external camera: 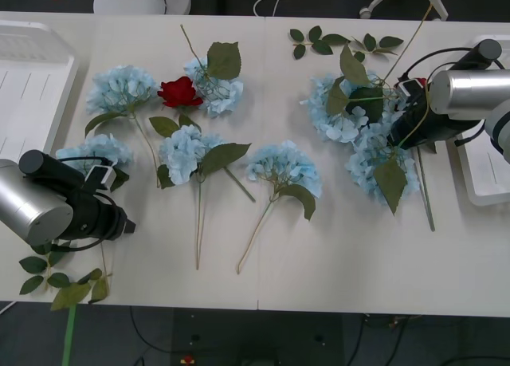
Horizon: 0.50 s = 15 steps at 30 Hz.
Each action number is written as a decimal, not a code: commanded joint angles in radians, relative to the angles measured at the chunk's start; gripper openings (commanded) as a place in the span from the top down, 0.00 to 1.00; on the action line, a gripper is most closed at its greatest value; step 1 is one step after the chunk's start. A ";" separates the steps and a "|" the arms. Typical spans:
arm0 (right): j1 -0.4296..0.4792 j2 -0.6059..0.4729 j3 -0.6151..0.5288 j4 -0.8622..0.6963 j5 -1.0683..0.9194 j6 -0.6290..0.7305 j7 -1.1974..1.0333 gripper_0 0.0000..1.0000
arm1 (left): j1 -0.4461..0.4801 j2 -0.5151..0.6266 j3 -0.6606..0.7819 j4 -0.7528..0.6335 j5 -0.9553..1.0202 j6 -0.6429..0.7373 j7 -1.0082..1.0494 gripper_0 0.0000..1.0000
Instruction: Place the red flowers into the right box and the blue flowers into the left box. If a person shows an open palm, hand one flower to the person first, then continue sorting.
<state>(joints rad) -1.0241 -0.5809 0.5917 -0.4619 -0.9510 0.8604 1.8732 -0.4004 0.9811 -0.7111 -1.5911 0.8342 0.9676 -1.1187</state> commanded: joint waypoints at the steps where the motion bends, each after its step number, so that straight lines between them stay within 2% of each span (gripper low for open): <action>1: -0.051 0.022 -0.018 0.022 0.021 -0.011 -0.009 0.00 | -0.025 -0.028 -0.024 0.026 -0.017 -0.021 -0.076 0.93; 2: -0.050 0.022 -0.016 0.022 0.023 -0.012 -0.009 0.00 | -0.025 -0.028 -0.022 0.028 -0.018 -0.021 -0.078 0.99; 3: -0.050 0.024 -0.015 0.022 0.026 -0.012 -0.009 0.03 | -0.023 -0.028 -0.022 0.028 -0.024 -0.021 -0.079 1.00; 6: -0.051 0.022 -0.004 0.022 0.031 -0.012 -0.011 0.32 | -0.023 -0.028 -0.022 0.028 -0.033 -0.021 -0.087 1.00; 10: -0.050 0.024 0.004 0.023 0.037 -0.020 -0.011 0.42 | -0.023 -0.028 -0.022 0.028 -0.040 -0.021 -0.090 1.00; 13: -0.050 0.027 0.005 0.037 0.038 -0.024 -0.009 0.62 | -0.023 -0.028 -0.022 0.028 -0.047 -0.021 -0.090 1.00; 15: -0.051 0.029 0.005 0.043 0.037 -0.031 -0.008 0.84 | -0.023 -0.028 -0.022 0.028 -0.049 -0.021 -0.090 1.00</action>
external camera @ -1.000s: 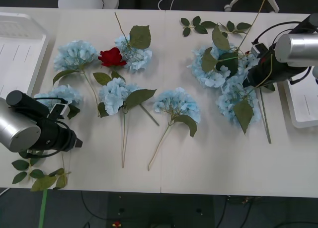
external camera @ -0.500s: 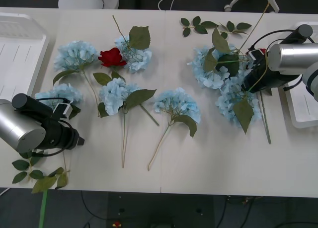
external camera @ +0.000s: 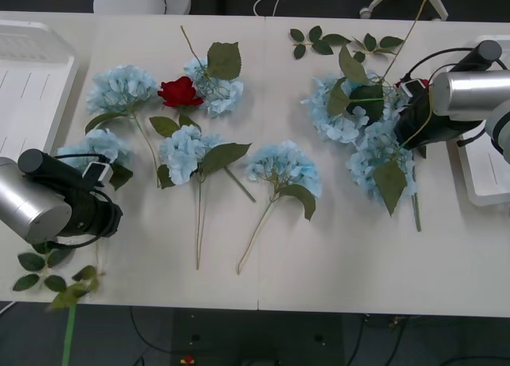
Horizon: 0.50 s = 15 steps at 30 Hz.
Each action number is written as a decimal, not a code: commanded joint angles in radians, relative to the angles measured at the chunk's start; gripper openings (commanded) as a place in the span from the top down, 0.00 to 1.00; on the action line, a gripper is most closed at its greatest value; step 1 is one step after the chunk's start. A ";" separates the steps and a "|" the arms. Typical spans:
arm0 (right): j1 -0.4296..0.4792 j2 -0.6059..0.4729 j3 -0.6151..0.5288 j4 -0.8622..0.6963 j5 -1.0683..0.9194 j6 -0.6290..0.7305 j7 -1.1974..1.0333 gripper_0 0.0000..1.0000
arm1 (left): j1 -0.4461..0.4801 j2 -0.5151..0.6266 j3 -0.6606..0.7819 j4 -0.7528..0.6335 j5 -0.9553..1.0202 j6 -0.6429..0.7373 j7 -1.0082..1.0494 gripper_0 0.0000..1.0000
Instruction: Place the red flowers into the right box and the blue flowers into the left box. If a person shows an open palm, hand one flower to the person first, then continue sorting.
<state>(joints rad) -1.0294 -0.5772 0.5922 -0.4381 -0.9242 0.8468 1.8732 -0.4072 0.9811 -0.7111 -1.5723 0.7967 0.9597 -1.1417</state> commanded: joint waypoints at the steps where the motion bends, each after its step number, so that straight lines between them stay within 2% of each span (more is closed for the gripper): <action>1: -0.046 0.026 0.003 0.021 0.008 -0.017 -0.009 0.87 | -0.016 -0.029 -0.022 0.008 -0.013 -0.013 -0.067 1.00; 4: -0.046 0.025 0.003 0.019 -0.002 -0.014 -0.006 1.00 | -0.018 -0.022 -0.022 -0.009 -0.017 -0.013 -0.058 1.00; 9: -0.046 0.008 -0.022 -0.004 -0.015 0.028 -0.003 1.00 | -0.018 -0.002 0.007 -0.061 -0.010 -0.010 -0.043 1.00; 15: -0.046 -0.055 -0.075 -0.136 -0.038 0.164 0.003 1.00 | -0.045 0.053 0.068 -0.169 0.088 0.016 0.059 1.00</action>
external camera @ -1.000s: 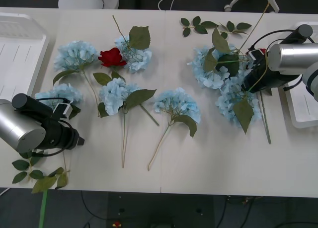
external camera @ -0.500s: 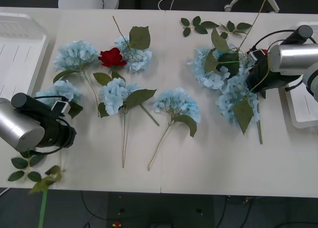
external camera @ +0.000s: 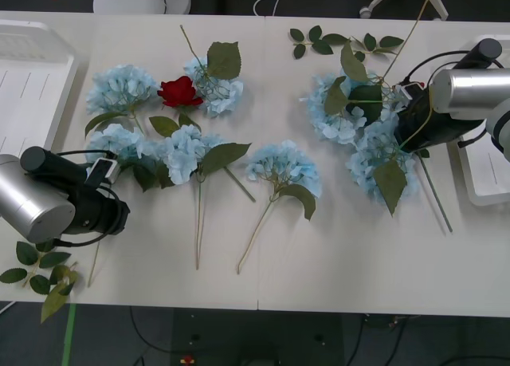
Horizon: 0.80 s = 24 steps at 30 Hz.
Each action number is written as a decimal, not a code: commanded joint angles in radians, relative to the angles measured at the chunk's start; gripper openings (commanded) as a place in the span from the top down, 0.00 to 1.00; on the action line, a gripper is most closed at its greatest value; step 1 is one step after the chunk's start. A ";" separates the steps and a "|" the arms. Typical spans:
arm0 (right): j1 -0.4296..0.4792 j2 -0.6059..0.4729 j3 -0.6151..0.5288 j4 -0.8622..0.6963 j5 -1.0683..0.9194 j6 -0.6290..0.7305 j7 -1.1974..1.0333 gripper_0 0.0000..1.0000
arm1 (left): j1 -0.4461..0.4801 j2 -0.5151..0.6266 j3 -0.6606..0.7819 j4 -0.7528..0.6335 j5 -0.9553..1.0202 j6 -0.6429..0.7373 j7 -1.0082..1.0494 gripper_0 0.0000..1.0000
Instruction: Place the red flowers into the right box and the blue flowers into the left box. If a person shows an open palm, hand one flower to the person first, then continue sorting.
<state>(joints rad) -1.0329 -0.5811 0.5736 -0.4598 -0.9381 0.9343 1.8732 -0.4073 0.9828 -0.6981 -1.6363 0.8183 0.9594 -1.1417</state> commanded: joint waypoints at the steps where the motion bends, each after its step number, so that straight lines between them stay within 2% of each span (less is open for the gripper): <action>1: -0.042 -0.062 -0.063 -0.140 -0.042 0.109 0.004 1.00 | -0.056 0.074 0.072 -0.132 0.084 0.038 0.082 1.00; 8: -0.042 -0.151 -0.124 -0.238 -0.156 0.219 0.006 1.00 | -0.143 0.217 0.236 -0.235 0.234 0.217 0.102 1.00; 11: -0.042 -0.200 -0.133 -0.289 -0.159 0.262 0.011 1.00 | -0.229 0.267 0.272 -0.234 0.233 0.311 0.099 1.00; 14: -0.044 -0.263 -0.147 -0.330 -0.157 0.314 0.018 1.00 | -0.326 0.293 0.272 -0.191 0.153 0.378 0.089 1.00; 24: -0.044 -0.411 -0.271 -0.399 -0.142 0.330 0.050 1.00 | -0.349 0.307 0.247 0.004 -0.246 0.357 -0.127 1.00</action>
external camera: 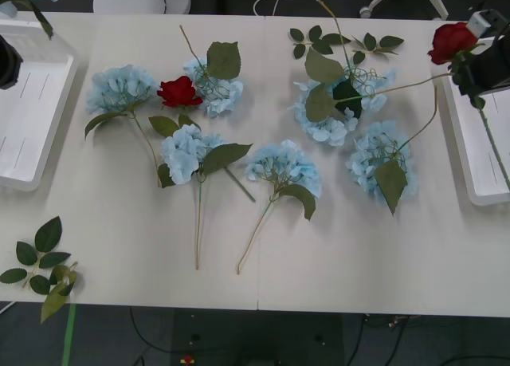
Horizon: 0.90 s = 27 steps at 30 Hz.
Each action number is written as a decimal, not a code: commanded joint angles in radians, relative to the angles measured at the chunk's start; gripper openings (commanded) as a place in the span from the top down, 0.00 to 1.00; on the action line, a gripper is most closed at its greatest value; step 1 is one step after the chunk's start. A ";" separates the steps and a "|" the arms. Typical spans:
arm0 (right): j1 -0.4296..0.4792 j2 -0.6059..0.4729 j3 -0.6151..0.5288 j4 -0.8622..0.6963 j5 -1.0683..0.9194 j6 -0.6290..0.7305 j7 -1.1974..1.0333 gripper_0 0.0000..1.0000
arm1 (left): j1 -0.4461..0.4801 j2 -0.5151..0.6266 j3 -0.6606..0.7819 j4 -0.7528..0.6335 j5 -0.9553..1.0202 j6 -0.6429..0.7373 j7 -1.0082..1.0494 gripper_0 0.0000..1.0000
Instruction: Place the red flowers into the right box and the blue flowers into the left box. If a person shows an open palm, hand one flower to the person first, then continue sorting.
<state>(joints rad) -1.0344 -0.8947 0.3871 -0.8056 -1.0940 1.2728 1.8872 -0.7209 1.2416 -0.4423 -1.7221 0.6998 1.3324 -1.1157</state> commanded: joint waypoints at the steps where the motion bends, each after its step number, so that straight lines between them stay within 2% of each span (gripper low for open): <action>1: -0.042 -0.108 -0.103 -0.061 0.046 -0.020 0.041 1.00 | -0.035 0.047 -0.026 0.134 -0.157 -0.042 -0.184 1.00; 7: -0.041 -0.122 -0.134 -0.069 0.244 -0.093 0.061 1.00 | -0.035 0.042 -0.116 0.357 -0.258 -0.277 -0.292 1.00; 13: -0.035 -0.066 -0.132 0.017 0.473 -0.199 0.059 1.00 | -0.035 -0.002 -0.138 0.477 -0.304 -0.394 -0.299 0.98; 15: -0.035 -0.044 -0.132 0.062 0.508 -0.240 0.055 1.00 | -0.035 -0.008 -0.138 0.489 -0.318 -0.398 -0.297 0.85; 17: -0.035 -0.013 -0.132 0.129 0.531 -0.309 0.050 1.00 | -0.035 -0.017 -0.138 0.503 -0.330 -0.415 -0.297 0.66; 20: -0.035 0.020 -0.132 0.212 0.591 -0.388 0.041 1.00 | -0.035 -0.024 -0.138 0.519 -0.332 -0.441 -0.299 0.51; 21: -0.033 0.031 -0.132 0.244 0.612 -0.415 0.038 1.00 | -0.035 -0.024 -0.138 0.524 -0.333 -0.452 -0.299 0.42; 24: -0.032 0.057 -0.132 0.310 0.635 -0.455 0.029 1.00 | -0.035 -0.024 -0.138 0.524 -0.332 -0.464 -0.299 0.24; 27: -0.032 0.076 -0.132 0.350 0.634 -0.494 0.021 1.00 | -0.034 -0.024 -0.138 0.524 -0.327 -0.476 -0.296 0.12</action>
<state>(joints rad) -1.0343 -0.8431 0.2660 -0.4749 -0.4722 0.8144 1.9247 -0.7210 1.2228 -0.5888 -1.2066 0.3830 0.8771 -1.4201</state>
